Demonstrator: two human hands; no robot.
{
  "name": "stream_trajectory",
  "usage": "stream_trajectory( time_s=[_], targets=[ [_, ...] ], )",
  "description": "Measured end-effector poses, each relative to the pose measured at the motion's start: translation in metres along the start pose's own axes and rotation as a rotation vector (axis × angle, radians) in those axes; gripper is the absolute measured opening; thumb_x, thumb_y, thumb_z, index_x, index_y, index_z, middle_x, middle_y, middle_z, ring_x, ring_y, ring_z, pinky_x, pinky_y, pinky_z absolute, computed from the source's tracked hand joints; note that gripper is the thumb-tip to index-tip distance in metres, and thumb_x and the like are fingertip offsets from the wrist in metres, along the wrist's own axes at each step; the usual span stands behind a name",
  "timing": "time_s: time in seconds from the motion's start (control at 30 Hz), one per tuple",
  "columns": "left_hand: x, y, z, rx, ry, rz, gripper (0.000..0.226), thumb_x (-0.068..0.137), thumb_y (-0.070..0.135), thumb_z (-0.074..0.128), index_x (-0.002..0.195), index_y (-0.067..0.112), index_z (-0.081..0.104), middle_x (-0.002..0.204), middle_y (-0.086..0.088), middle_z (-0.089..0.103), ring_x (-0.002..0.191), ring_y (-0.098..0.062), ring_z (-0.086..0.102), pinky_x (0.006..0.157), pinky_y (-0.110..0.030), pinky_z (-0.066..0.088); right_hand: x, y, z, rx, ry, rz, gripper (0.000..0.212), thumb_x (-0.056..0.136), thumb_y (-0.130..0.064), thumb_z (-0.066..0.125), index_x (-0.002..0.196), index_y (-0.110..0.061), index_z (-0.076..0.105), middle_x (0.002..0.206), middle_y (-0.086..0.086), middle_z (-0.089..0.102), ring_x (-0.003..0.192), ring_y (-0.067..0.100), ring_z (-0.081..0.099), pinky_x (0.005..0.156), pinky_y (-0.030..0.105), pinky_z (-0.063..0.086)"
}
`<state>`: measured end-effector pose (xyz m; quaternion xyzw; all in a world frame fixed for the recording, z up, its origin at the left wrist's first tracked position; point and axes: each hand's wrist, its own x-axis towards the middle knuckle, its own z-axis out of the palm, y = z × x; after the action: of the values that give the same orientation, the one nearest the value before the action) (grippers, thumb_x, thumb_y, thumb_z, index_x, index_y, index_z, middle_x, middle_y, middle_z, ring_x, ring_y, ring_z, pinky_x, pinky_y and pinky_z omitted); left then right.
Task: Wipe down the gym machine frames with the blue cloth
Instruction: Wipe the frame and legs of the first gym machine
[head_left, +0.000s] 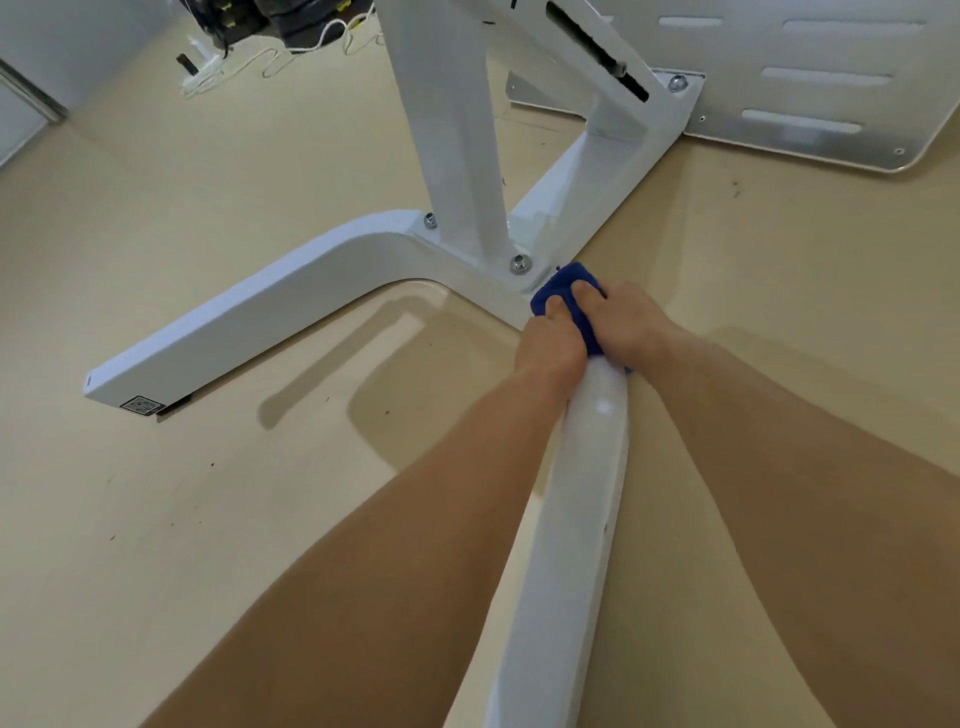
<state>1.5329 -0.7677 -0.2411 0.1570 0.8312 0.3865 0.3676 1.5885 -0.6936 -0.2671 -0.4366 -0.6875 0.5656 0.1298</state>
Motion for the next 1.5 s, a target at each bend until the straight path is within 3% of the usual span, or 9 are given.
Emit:
stream_trajectory(
  time_s=[0.1, 0.23, 0.37, 0.63, 0.77, 0.87, 1.03, 1.33, 1.5],
  targets=[
    [0.013, 0.006, 0.002, -0.034, 0.052, -0.012, 0.047, 0.106, 0.041, 0.023, 0.106, 0.008, 0.057, 0.085, -0.004, 0.059, 0.077, -0.019, 0.056, 0.079, -0.034, 0.046, 0.020, -0.005, 0.000, 0.028, -0.071, 0.000, 0.035, 0.104, -0.040, 0.040, 0.109, -0.015, 0.064, 0.098, 0.005, 0.066, 0.090, 0.022, 0.062, 0.066, 0.029, 0.043],
    [0.029, 0.003, 0.001, -0.078, 0.065, 0.002, 0.054, 0.105, 0.046, 0.024, 0.120, 0.008, 0.058, 0.110, -0.012, 0.067, 0.101, -0.029, 0.063, 0.098, -0.046, 0.049, 0.037, -0.010, 0.001, 0.036, -0.103, -0.079, 0.033, 0.105, -0.031, 0.043, 0.077, -0.020, 0.057, 0.078, -0.001, 0.060, 0.073, 0.014, 0.056, 0.060, 0.023, 0.039],
    [0.036, 0.002, 0.003, -0.070, 0.086, -0.004, 0.056, 0.104, 0.049, 0.023, 0.121, 0.008, 0.058, 0.111, -0.013, 0.067, 0.102, -0.030, 0.063, 0.098, -0.047, 0.049, 0.042, -0.009, 0.000, 0.048, -0.123, -0.083, 0.035, 0.105, -0.030, 0.043, 0.072, -0.023, 0.054, 0.073, -0.003, 0.059, 0.068, 0.010, 0.055, 0.060, 0.023, 0.039],
    [0.015, -0.005, -0.006, -0.043, -0.017, 0.028, 0.060, 0.104, 0.051, 0.023, 0.112, 0.008, 0.063, 0.108, -0.012, 0.068, 0.100, -0.029, 0.065, 0.097, -0.046, 0.050, 0.008, -0.010, 0.005, -0.048, -0.042, 0.000, 0.039, 0.105, -0.039, 0.036, 0.111, -0.012, 0.063, 0.102, 0.007, 0.066, 0.090, 0.021, 0.062, 0.073, 0.029, 0.043],
    [-0.029, -0.031, -0.011, 0.076, -0.145, 0.137, 0.053, 0.107, 0.044, 0.021, 0.103, 0.014, 0.064, 0.100, -0.006, 0.069, 0.092, -0.020, 0.064, 0.082, -0.032, 0.049, -0.045, 0.011, 0.004, -0.077, -0.043, 0.028, 0.039, 0.105, -0.040, 0.031, 0.109, -0.012, 0.059, 0.098, 0.008, 0.067, 0.089, 0.026, 0.064, 0.082, 0.039, 0.050],
    [-0.037, -0.041, -0.016, 0.100, -0.211, 0.193, 0.051, 0.107, 0.042, 0.022, 0.111, 0.014, 0.064, 0.102, -0.004, 0.070, 0.094, -0.017, 0.065, 0.080, -0.026, 0.049, -0.067, 0.021, 0.003, -0.012, -0.068, 0.046, 0.035, 0.105, -0.042, 0.030, 0.104, -0.019, 0.056, 0.090, 0.003, 0.065, 0.080, 0.022, 0.062, 0.072, 0.035, 0.049],
    [-0.006, -0.024, -0.005, 0.040, -0.135, 0.170, 0.054, 0.106, 0.045, 0.022, 0.096, 0.014, 0.064, 0.090, -0.004, 0.068, 0.080, -0.016, 0.061, 0.069, -0.026, 0.048, -0.027, 0.003, -0.002, -0.066, -0.073, -0.012, 0.036, 0.107, -0.036, 0.029, 0.108, -0.015, 0.058, 0.098, 0.004, 0.064, 0.085, 0.018, 0.060, 0.073, 0.030, 0.044],
    [0.019, -0.011, -0.006, -0.068, -0.030, 0.038, 0.058, 0.102, 0.054, 0.028, 0.104, 0.009, 0.064, 0.102, -0.015, 0.070, 0.096, -0.032, 0.067, 0.093, -0.052, 0.052, 0.005, -0.010, 0.004, -0.105, -0.025, -0.021, 0.039, 0.106, -0.035, 0.034, 0.118, -0.009, 0.060, 0.108, 0.010, 0.063, 0.097, 0.026, 0.058, 0.080, 0.030, 0.039],
    [-0.037, -0.031, -0.018, 0.169, -0.200, 0.168, 0.047, 0.107, 0.039, 0.026, 0.112, 0.010, 0.062, 0.103, -0.008, 0.068, 0.093, -0.021, 0.062, 0.086, -0.035, 0.049, -0.054, 0.014, 0.001, -0.015, -0.035, -0.038, 0.034, 0.105, -0.025, 0.036, 0.137, -0.019, 0.044, 0.115, 0.007, 0.063, 0.103, 0.026, 0.060, 0.087, 0.035, 0.045]
  ],
)
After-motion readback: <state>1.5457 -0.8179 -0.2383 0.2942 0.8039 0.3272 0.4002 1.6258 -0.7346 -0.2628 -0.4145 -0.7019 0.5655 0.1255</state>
